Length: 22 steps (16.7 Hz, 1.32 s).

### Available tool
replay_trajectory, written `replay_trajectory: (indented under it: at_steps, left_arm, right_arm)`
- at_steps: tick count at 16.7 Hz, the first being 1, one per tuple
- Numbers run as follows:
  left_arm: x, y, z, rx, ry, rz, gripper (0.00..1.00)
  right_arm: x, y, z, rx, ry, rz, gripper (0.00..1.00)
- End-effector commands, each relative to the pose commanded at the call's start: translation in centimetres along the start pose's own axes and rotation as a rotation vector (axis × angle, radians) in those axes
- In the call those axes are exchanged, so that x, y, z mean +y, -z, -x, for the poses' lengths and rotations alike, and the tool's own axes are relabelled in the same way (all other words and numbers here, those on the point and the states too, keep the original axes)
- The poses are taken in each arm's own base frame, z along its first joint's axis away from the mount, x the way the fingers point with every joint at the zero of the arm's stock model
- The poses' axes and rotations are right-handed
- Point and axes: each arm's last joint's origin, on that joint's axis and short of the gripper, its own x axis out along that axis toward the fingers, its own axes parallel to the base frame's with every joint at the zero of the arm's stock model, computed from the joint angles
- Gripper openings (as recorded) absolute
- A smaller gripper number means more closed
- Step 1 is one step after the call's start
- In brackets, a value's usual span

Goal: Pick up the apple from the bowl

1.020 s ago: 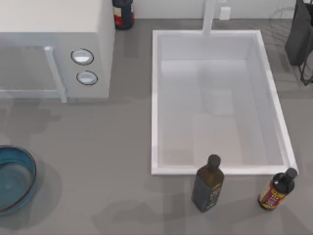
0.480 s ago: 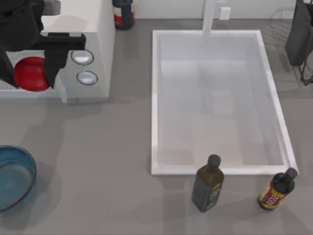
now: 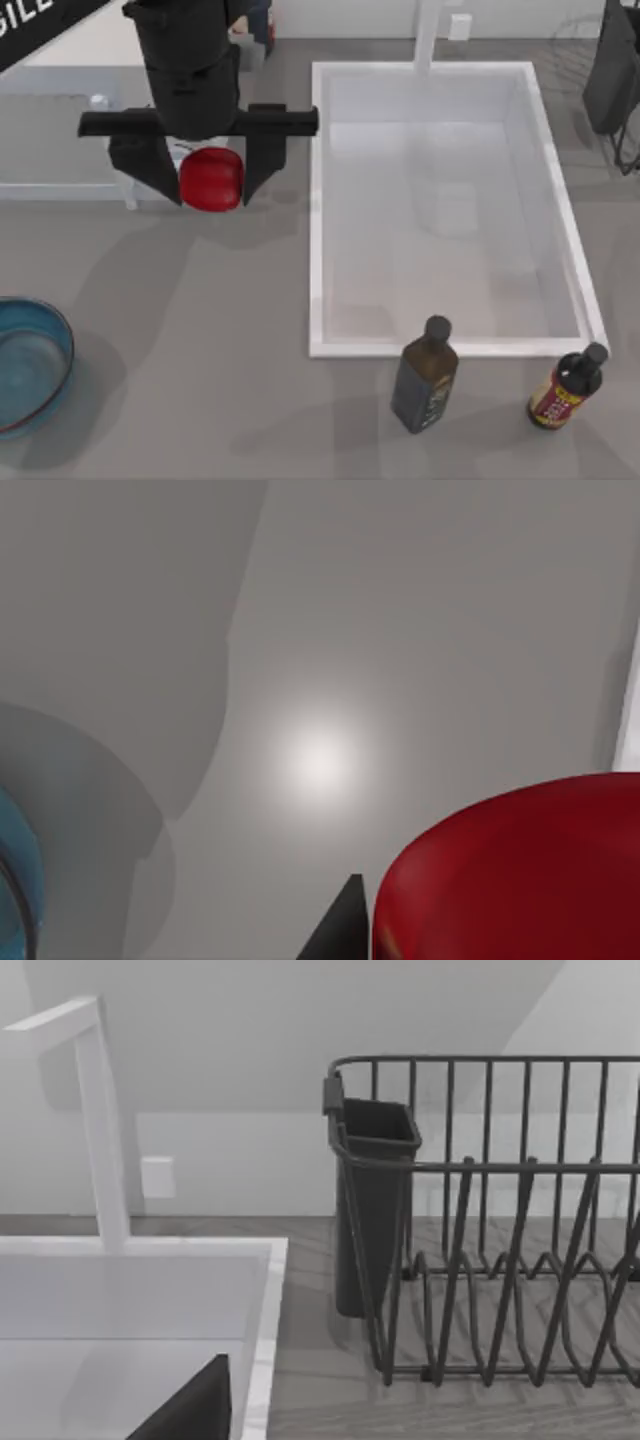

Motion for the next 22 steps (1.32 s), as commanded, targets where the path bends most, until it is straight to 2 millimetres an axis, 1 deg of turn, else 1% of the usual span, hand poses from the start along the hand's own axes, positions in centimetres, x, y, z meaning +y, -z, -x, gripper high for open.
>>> replay_trajectory:
  at_steps: [3, 5, 7, 10, 12, 13, 15, 18, 22]
  left_arm:
    - [0.1, 0.0, -0.1, 0.004, -0.002, 0.001, 0.0]
    - [0.1, -0.1, -1.1, 0.005, -0.002, 0.001, 0.0]
    - [0.0, -0.3, -3.1, 0.006, -0.003, 0.001, 0.0]
    - [-0.2, -0.5, -7.0, -0.009, 0.005, 0.0, 0.0]
    - [-0.1, -0.3, -9.4, -0.007, 0.004, 0.0, 0.0]
    - [0.0, -0.1, -10.2, -0.004, 0.002, 0.0, 0.0]
    - [0.0, 0.0, -11.0, 0.0, 0.0, 0.0, 0.0]
    - [0.0, 0.0, -11.0, 0.0, 0.0, 0.0, 0.0]
    - [0.0, 0.0, -11.0, 0.0, 0.0, 0.0, 0.3]
  right_arm:
    - [0.0, 0.0, 0.0, 0.0, 0.0, 0.0, 1.0]
    - [0.0, 0.0, 0.0, 0.0, 0.0, 0.0, 1.0]
    - [0.0, 0.0, 0.0, 0.0, 0.0, 0.0, 1.0]
    - [0.0, 0.0, 0.0, 0.0, 0.0, 0.0, 1.0]
    - [0.0, 0.0, 0.0, 0.0, 0.0, 0.0, 1.0]
    - [0.0, 0.0, 0.0, 0.0, 0.0, 0.0, 1.0]
    - [0.0, 0.0, 0.0, 0.0, 0.0, 0.0, 1.0]
    - [0.0, 0.0, 0.0, 0.0, 0.0, 0.0, 1.0]
    - [0.0, 0.0, 0.0, 0.0, 0.0, 0.0, 1.0]
